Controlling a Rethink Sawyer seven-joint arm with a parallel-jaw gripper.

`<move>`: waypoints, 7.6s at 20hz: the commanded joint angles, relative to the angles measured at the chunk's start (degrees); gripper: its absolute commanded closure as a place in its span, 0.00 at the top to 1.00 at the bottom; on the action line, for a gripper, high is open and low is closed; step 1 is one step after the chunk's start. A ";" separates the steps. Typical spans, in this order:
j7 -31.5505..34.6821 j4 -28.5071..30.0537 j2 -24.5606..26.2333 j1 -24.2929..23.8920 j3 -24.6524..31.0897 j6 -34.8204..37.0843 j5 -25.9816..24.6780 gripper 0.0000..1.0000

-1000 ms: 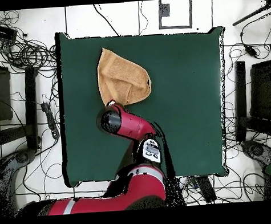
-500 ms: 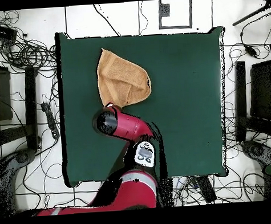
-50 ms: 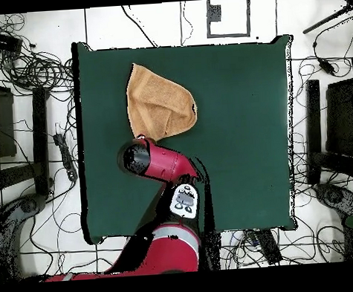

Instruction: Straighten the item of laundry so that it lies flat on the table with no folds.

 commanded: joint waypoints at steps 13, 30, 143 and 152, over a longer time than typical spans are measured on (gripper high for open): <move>5.05 -4.43 2.62 -0.59 2.73 9.78 -2.65 1.00; 6.03 -3.99 1.24 -0.69 2.89 11.26 -4.20 1.00; 11.01 -10.35 3.17 -7.51 4.51 8.18 -11.19 1.00; 10.93 -6.44 -0.50 -7.02 3.81 8.59 -10.55 1.00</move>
